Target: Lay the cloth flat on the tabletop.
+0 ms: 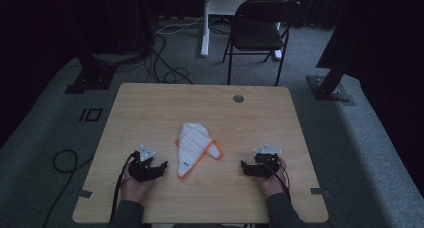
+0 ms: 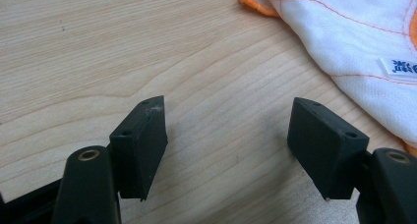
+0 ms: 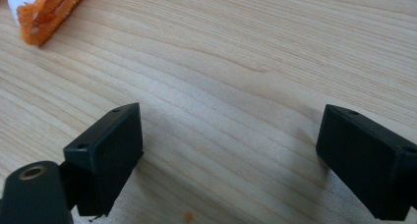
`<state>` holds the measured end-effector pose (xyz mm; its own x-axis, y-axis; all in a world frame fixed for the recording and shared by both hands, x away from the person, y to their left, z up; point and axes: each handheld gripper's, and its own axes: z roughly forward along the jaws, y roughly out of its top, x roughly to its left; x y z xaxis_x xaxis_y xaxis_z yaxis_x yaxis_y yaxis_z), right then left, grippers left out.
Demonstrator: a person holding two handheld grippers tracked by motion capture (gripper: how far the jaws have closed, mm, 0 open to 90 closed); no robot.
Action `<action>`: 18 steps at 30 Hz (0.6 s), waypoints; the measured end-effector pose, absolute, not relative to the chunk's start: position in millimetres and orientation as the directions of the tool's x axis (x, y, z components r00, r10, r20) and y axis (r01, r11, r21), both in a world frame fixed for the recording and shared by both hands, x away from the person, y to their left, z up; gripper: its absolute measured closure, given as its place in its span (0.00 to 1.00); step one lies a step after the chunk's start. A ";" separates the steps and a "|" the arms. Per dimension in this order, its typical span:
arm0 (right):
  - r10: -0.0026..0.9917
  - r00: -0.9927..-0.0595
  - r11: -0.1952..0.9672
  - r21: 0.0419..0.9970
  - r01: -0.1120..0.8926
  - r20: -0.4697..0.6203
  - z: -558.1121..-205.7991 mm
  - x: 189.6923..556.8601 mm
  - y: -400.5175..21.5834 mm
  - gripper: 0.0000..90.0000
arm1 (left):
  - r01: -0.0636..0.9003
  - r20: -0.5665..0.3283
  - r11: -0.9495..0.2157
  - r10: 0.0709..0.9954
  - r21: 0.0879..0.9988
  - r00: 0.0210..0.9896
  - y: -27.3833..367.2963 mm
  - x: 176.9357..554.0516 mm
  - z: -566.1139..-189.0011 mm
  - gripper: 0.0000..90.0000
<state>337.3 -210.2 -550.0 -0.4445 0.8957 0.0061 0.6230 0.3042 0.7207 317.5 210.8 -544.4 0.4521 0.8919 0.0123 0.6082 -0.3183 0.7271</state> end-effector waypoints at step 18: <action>0.883 -0.469 0.322 0.721 0.613 0.005 -549.9 336.3 -206.5 0.12 | 0.616 0.011 -0.309 0.899 0.724 0.438 208.4 316.6 -543.3 0.40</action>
<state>336.3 -206.5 -549.9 -0.4693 0.8830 0.0049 0.6135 0.3220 0.7211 316.6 208.4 -543.3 0.4381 0.8989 0.0110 0.6162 -0.3091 0.7244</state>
